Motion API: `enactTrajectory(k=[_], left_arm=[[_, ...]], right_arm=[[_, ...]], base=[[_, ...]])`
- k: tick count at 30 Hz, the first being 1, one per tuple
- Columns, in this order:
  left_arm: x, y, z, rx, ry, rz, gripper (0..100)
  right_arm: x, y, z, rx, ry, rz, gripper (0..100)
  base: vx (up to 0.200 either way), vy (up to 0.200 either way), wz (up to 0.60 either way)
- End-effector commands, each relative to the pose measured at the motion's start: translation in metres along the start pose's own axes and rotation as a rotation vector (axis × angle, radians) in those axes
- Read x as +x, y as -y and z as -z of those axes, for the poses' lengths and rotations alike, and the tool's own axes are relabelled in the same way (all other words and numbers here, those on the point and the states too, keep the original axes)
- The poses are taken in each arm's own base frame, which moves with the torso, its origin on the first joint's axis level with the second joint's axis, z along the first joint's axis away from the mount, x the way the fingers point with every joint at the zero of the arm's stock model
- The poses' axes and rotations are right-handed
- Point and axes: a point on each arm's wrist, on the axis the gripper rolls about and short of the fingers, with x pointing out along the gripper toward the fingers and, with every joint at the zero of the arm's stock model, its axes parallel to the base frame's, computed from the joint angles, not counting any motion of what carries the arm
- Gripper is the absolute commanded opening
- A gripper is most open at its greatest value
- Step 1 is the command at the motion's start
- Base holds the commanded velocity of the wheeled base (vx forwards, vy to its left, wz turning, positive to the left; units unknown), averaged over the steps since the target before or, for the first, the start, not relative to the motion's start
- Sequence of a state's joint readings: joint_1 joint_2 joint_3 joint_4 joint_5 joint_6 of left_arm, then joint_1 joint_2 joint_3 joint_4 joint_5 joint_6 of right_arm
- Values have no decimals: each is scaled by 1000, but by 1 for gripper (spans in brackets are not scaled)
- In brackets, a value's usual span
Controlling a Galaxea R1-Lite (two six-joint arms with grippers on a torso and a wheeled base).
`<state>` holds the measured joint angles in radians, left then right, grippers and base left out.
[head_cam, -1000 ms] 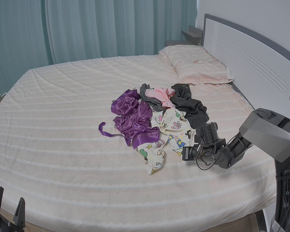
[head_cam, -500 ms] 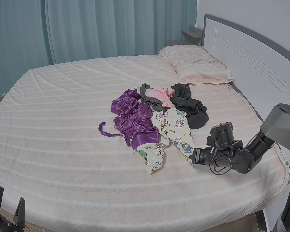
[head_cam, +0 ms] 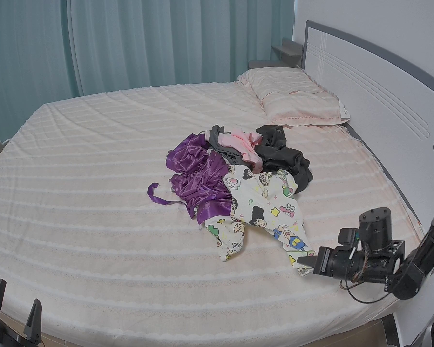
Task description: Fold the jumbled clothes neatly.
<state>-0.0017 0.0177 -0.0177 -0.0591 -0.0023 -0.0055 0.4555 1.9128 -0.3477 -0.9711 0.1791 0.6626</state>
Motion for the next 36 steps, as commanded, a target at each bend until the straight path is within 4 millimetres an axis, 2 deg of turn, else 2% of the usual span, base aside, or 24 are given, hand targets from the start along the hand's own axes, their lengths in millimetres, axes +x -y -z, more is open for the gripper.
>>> enactTrajectory(k=[1,6,8,11,15,16,17,18,19,20,21,23,25,26,27,29,31,35,36], left_arm=[[0,0,10,88,-47,5,100],[1,0,9,81,-61,-2,100],[1,0,9,81,-56,-7,100],[1,0,9,78,-55,-10,100],[1,0,9,72,-51,-27,100],[0,0,-7,65,1,-36,100],[-4,0,-58,7,143,-48,100],[-3,0,-89,-51,195,-45,100],[6,0,-108,-109,179,-30,100],[13,0,-114,-98,151,-20,100],[13,0,-114,-98,151,-20,100],[31,3,-104,32,23,111,100],[45,5,-87,24,-101,221,100],[45,5,-87,24,-101,221,100],[54,7,-73,15,-201,314,100],[62,9,-65,8,-276,369,100],[81,14,-50,54,-426,463,100],[104,24,-36,75,-595,558,100],[104,24,-36,75,-595,558,100]], right_arm=[[-48,-9,17,36,10,-121,0],[-88,-14,24,66,32,-270,0],[-93,-15,24,70,32,-293,0],[-110,-20,21,87,58,-375,0],[-118,-24,19,76,88,-409,0],[-118,-24,18,78,93,-408,0],[-118,-25,17,77,96,-411,0],[-118,-25,17,75,95,-412,0],[-117,-25,17,76,95,-411,0],[-117,-25,17,76,92,-411,0],[-117,-25,17,76,92,-411,0],[-118,-25,17,77,94,-416,0],[-118,-26,16,75,96,-418,0],[-118,-26,16,75,96,-418,0],[-118,-27,15,70,107,-424,0],[-120,-30,11,65,128,-439,0],[-124,-36,-3,52,199,-468,0],[-140,-47,-15,21,280,-539,0],[-140,-47,-15,21,280,-539,0]], base=[[0,0,0],[0,0,0],[0,0,0],[0,0,0],[0,0,0],[0,0,0],[0,0,0],[0,0,0],[0,0,0],[0,0,0],[0,0,0],[0,0,0],[0,0,0],[0,0,0],[0,0,0],[0,0,0],[0,0,0],[0,0,0],[0,0,0]])
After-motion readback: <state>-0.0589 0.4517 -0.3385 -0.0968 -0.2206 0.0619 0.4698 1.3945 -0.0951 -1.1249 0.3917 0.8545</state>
